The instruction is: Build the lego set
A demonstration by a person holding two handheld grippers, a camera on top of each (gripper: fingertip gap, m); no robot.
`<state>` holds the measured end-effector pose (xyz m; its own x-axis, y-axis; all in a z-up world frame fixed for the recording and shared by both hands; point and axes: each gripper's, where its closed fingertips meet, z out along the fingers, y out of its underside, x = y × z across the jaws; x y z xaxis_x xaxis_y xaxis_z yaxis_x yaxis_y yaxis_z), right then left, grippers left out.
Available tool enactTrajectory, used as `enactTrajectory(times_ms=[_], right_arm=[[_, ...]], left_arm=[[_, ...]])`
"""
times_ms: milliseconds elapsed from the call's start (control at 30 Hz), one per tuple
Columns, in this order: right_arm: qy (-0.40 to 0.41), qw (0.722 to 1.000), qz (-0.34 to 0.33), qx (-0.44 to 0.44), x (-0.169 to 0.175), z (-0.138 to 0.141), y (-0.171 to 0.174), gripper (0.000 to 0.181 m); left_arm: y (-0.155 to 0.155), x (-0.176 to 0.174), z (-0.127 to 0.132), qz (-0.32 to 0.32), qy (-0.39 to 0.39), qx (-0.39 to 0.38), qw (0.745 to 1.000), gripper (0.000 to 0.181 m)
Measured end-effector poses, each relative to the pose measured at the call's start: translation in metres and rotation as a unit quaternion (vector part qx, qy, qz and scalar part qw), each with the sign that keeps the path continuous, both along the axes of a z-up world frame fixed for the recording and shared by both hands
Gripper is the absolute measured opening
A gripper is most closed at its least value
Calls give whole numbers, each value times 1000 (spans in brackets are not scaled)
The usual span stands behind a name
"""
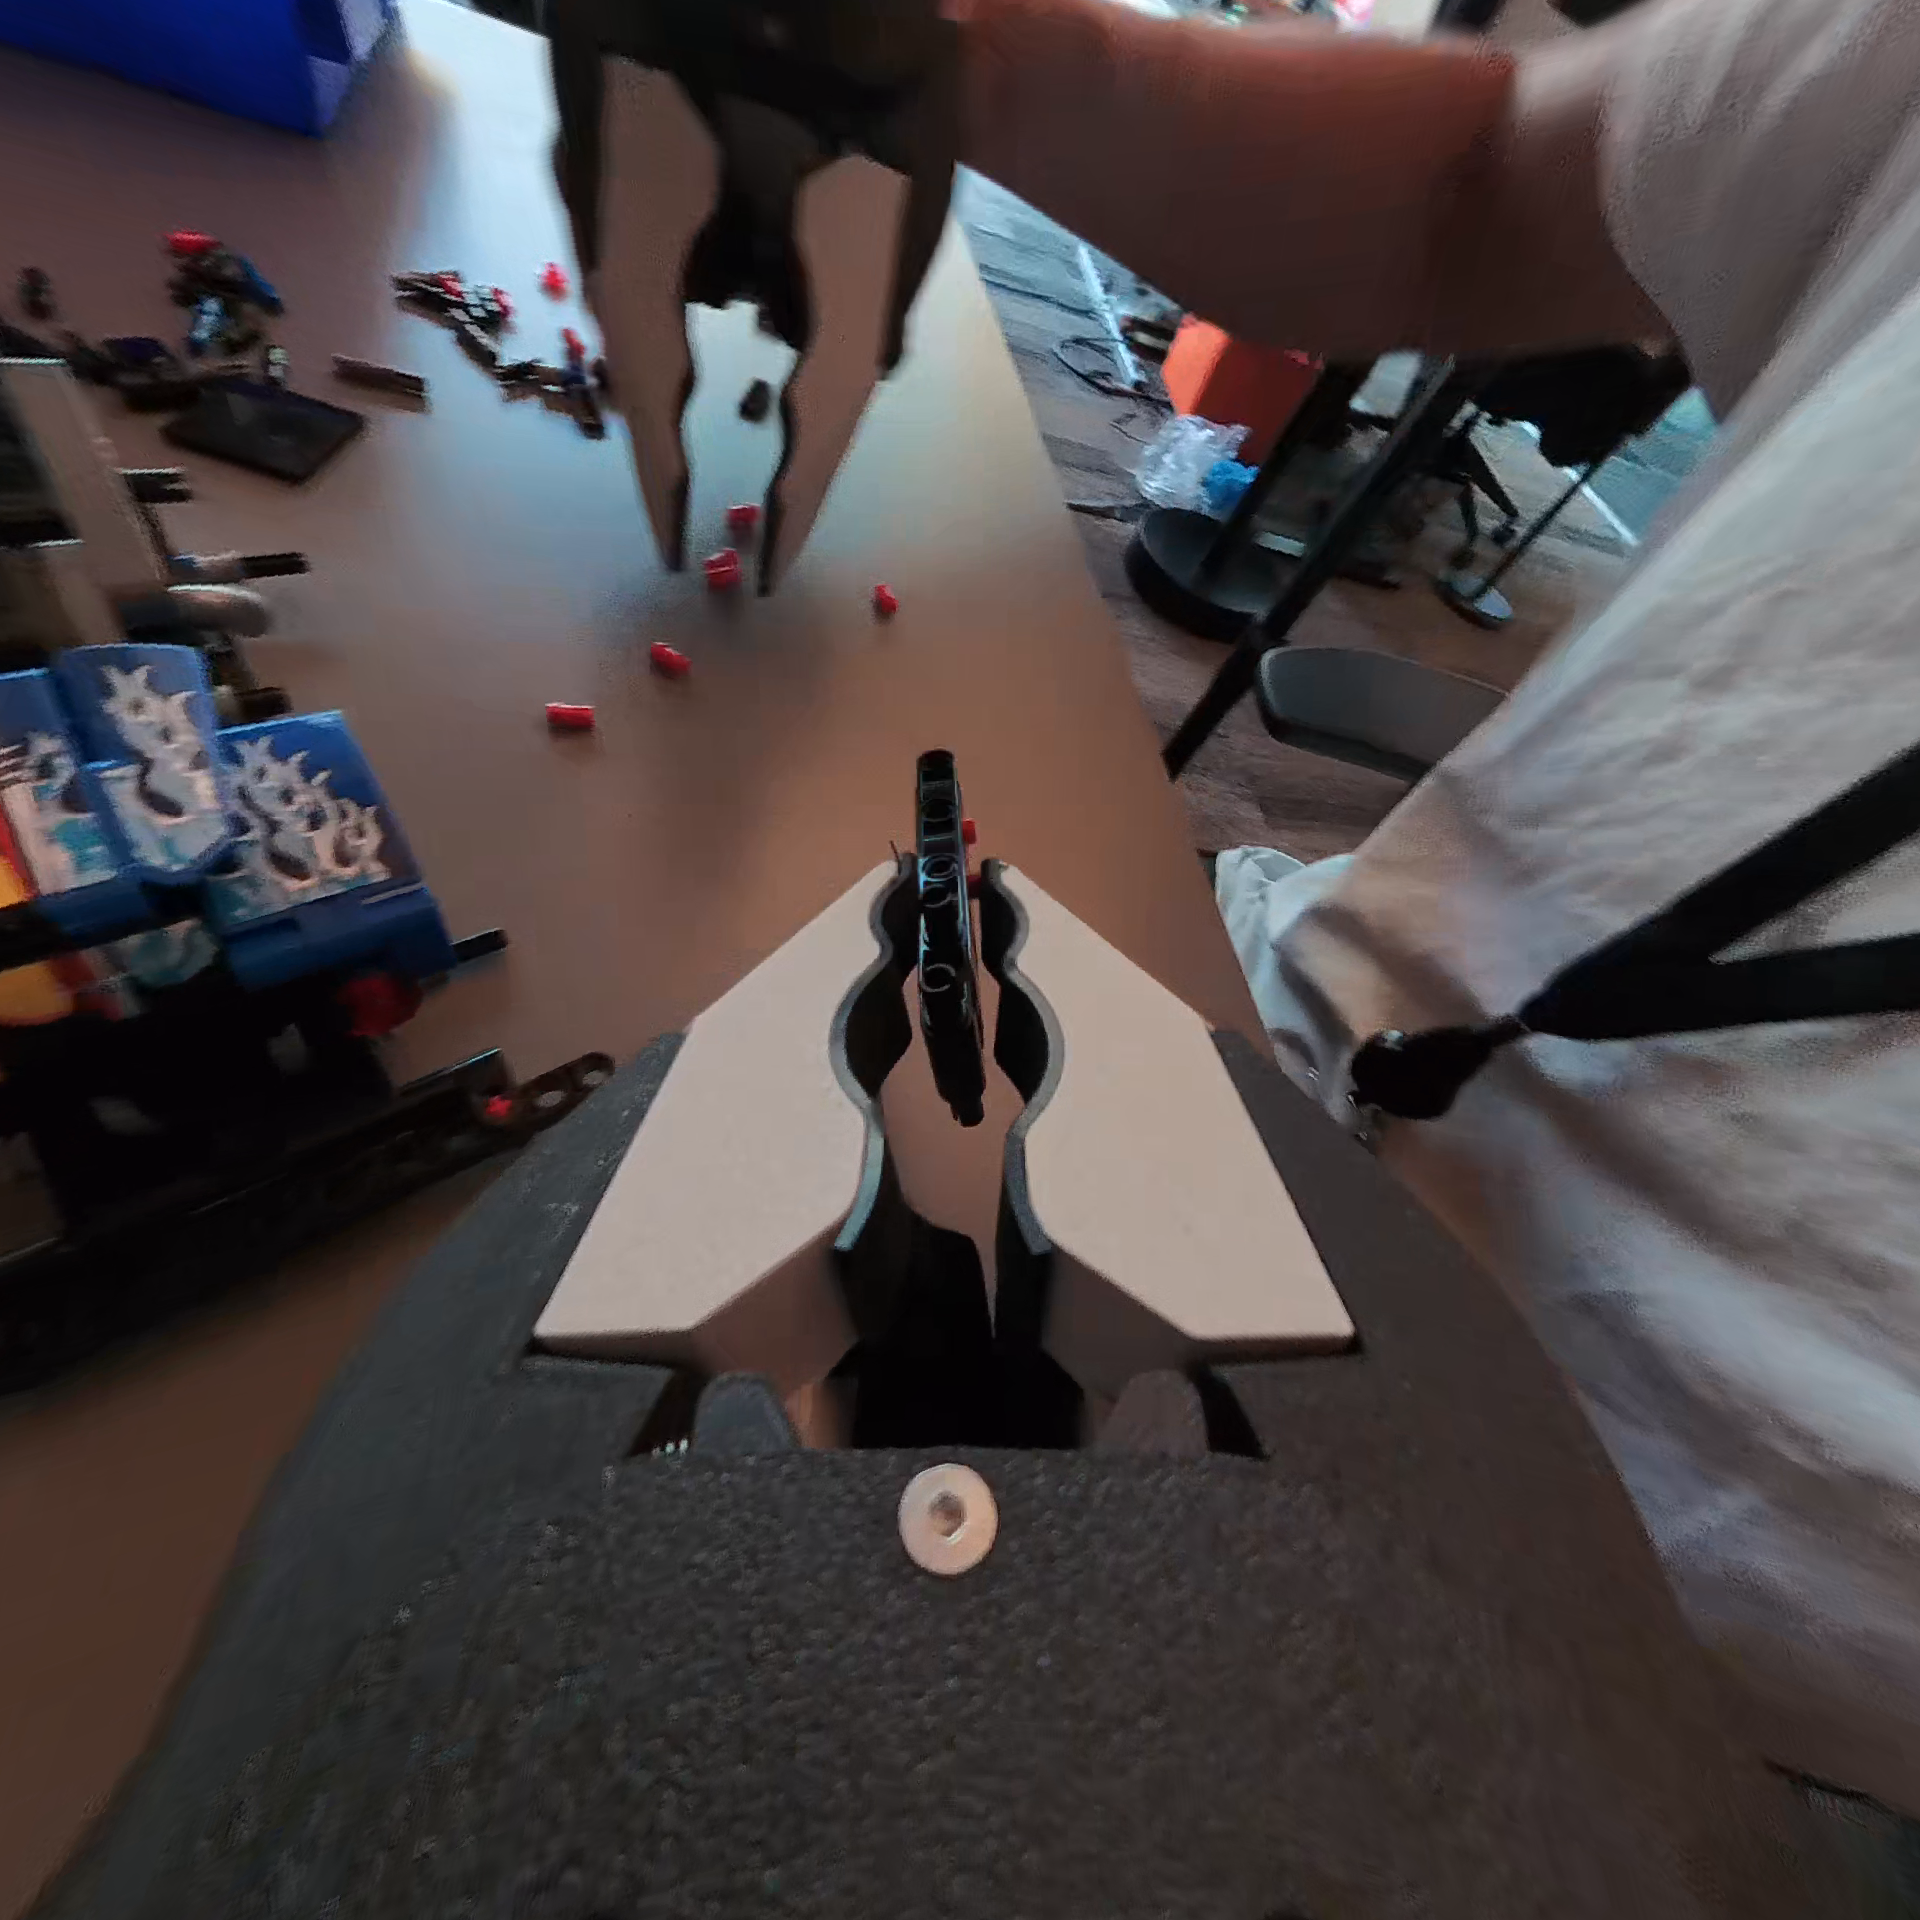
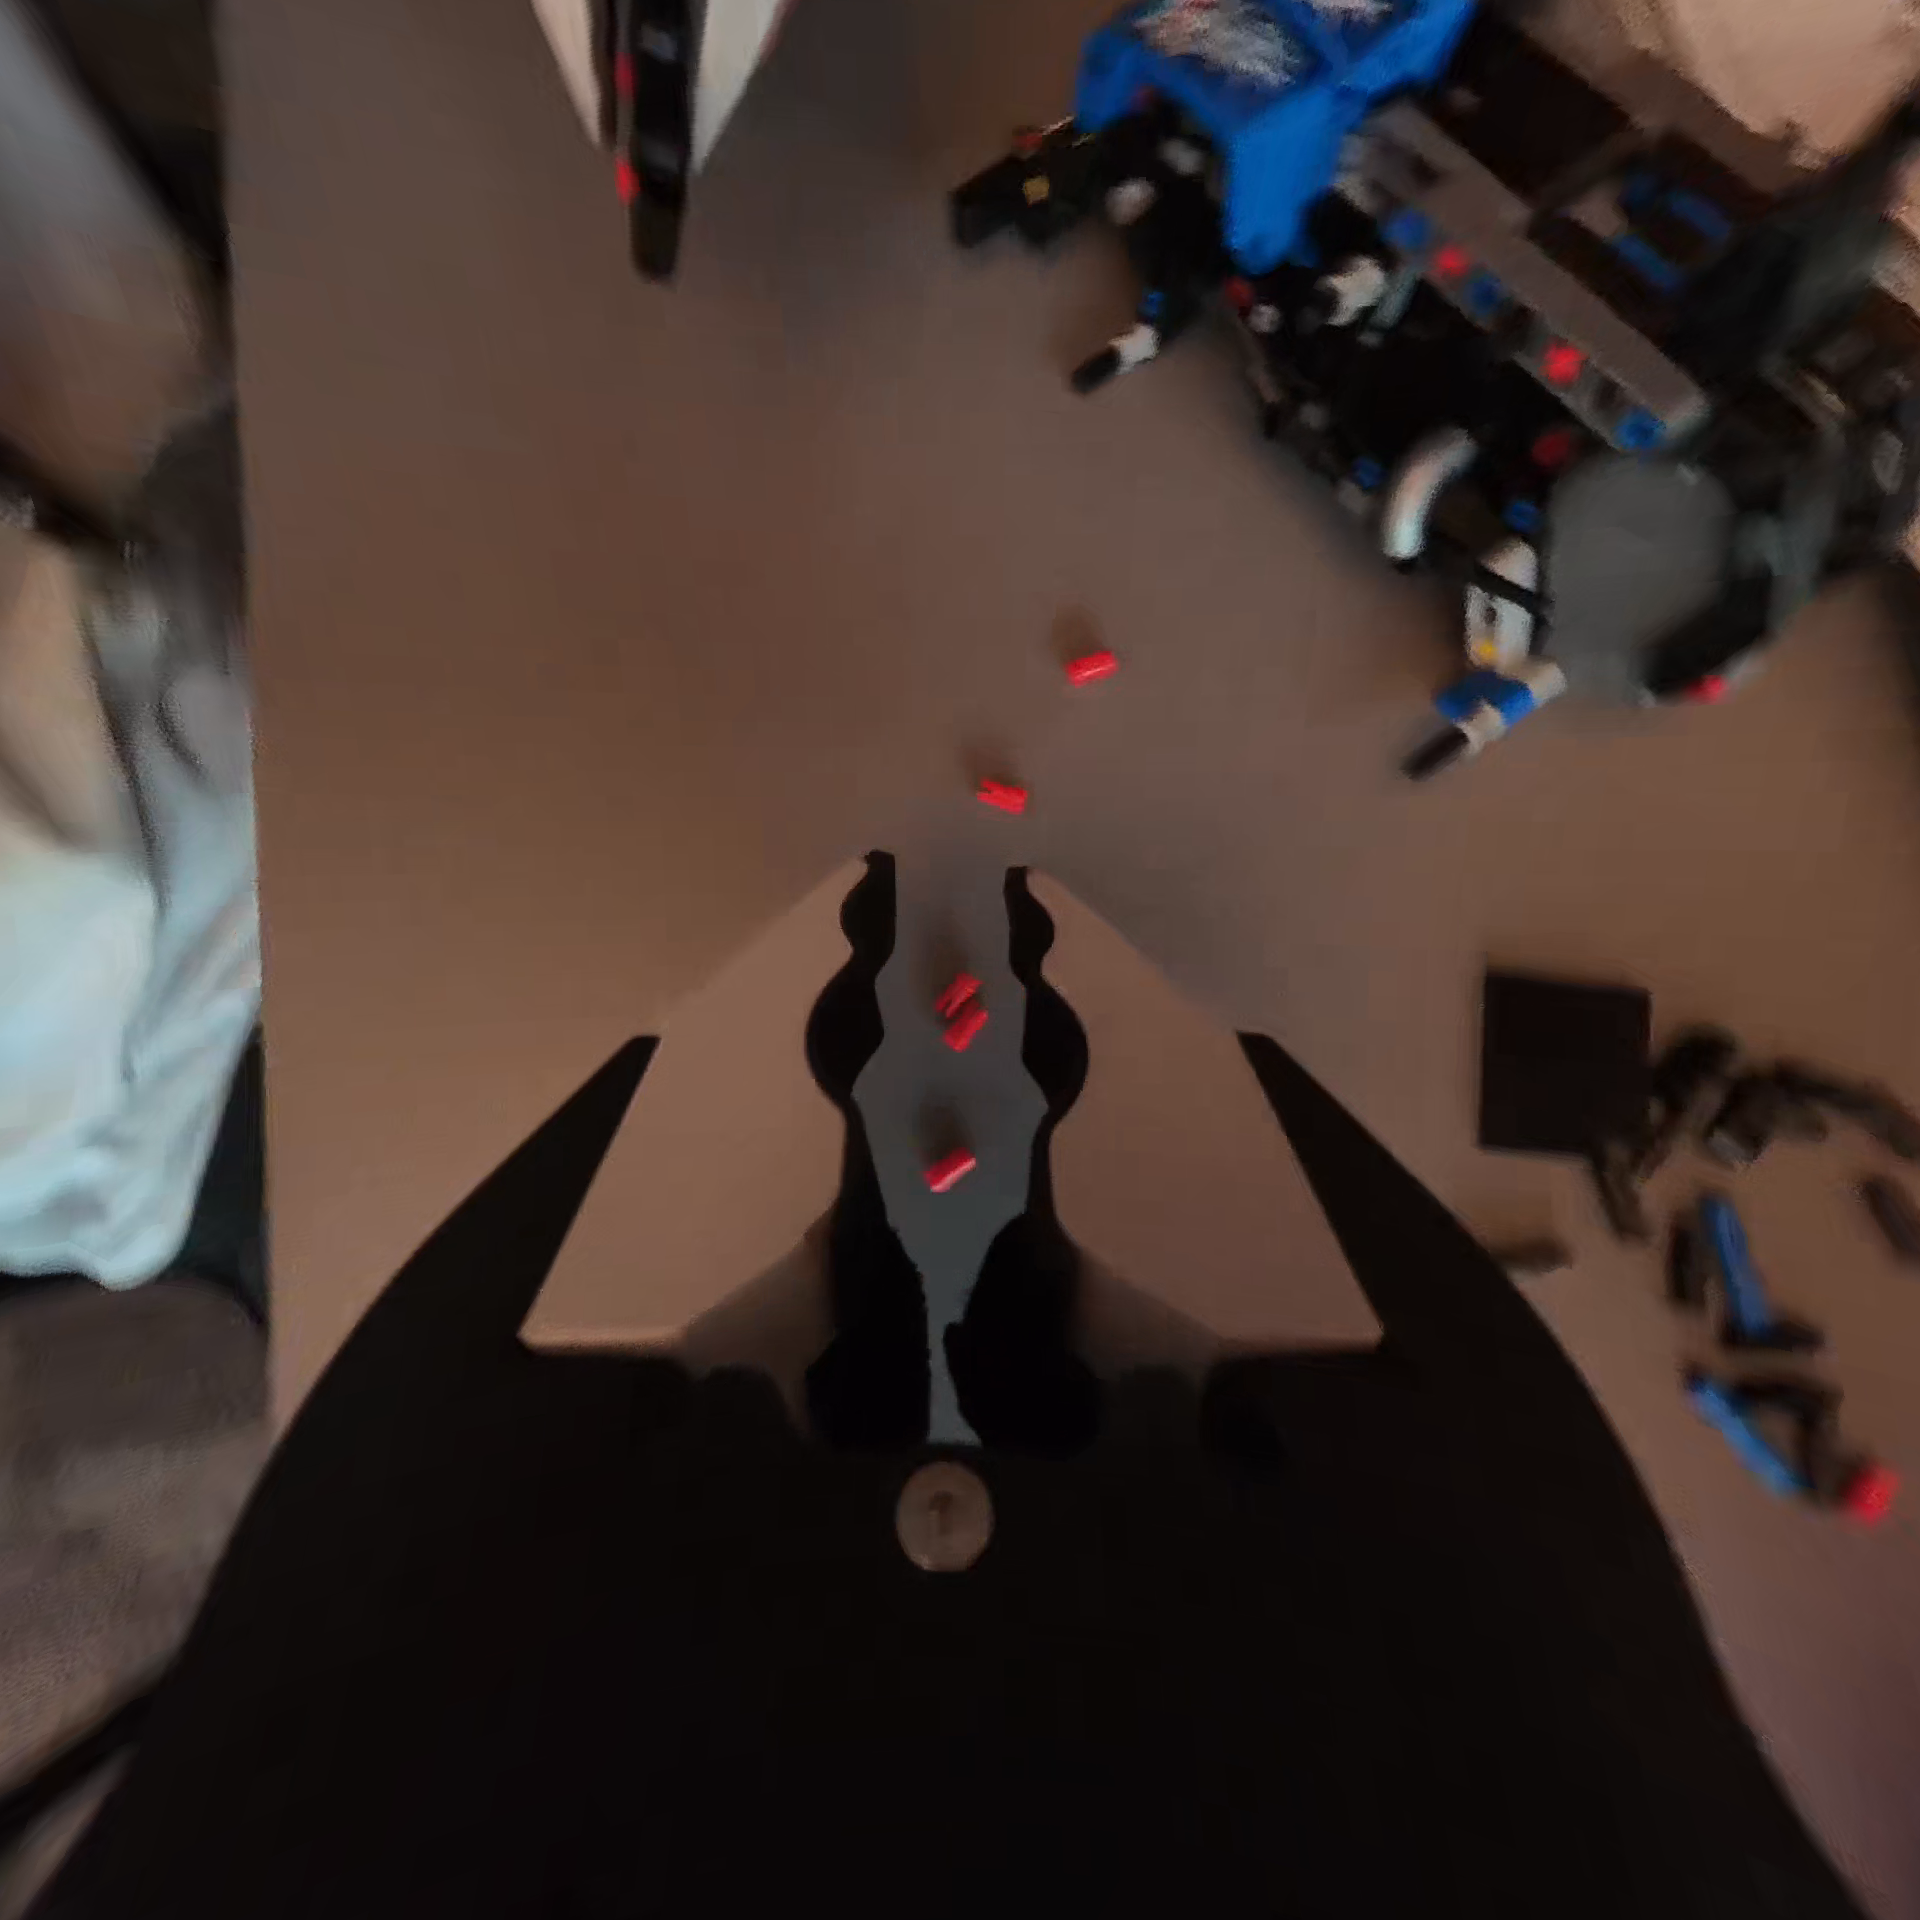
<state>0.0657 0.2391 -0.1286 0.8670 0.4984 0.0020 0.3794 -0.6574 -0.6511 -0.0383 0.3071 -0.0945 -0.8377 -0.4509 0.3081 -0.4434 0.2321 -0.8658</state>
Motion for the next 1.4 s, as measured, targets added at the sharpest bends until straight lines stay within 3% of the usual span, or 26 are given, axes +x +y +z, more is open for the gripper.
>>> enactTrajectory(times_ms=[133, 333, 767, 1000, 1100, 1167, 1233, 1400], right_arm=[[-35, 992, 122, -23, 6, -11, 9, 18], [-4, 974, 220, -45, 1, -9, 17, 15], [-18, 961, 275, -36, -3, -17, 21, 5], [-43, 967, 241, -68, 4, -17, 18, 4], [-107, 966, 216, -96, 20, -6, 14, 3], [-134, 969, 187, -91, 23, 10, 16, 3], [-109, 982, 135, -74, 7, 29, 25, 3], [93, 995, -28, -25, -49, 54, 49, 3]], left_arm=[[-5, -8, -1, -28, -10, 10, 1000, 8], [-5, -9, 2, -36, 1, -9, 999, 8], [-7, -13, 2, -52, 9, -12, 999, 8], [-5, -12, 3, -45, 6, -13, 999, 8], [-1, -3, 3, -16, 6, -16, 1000, 8], [7, 12, 3, 40, -1, -12, 999, 8], [15, 23, 9, 87, -19, -21, 996, 8], [20, 30, 18, 132, -71, -18, 989, 8]])
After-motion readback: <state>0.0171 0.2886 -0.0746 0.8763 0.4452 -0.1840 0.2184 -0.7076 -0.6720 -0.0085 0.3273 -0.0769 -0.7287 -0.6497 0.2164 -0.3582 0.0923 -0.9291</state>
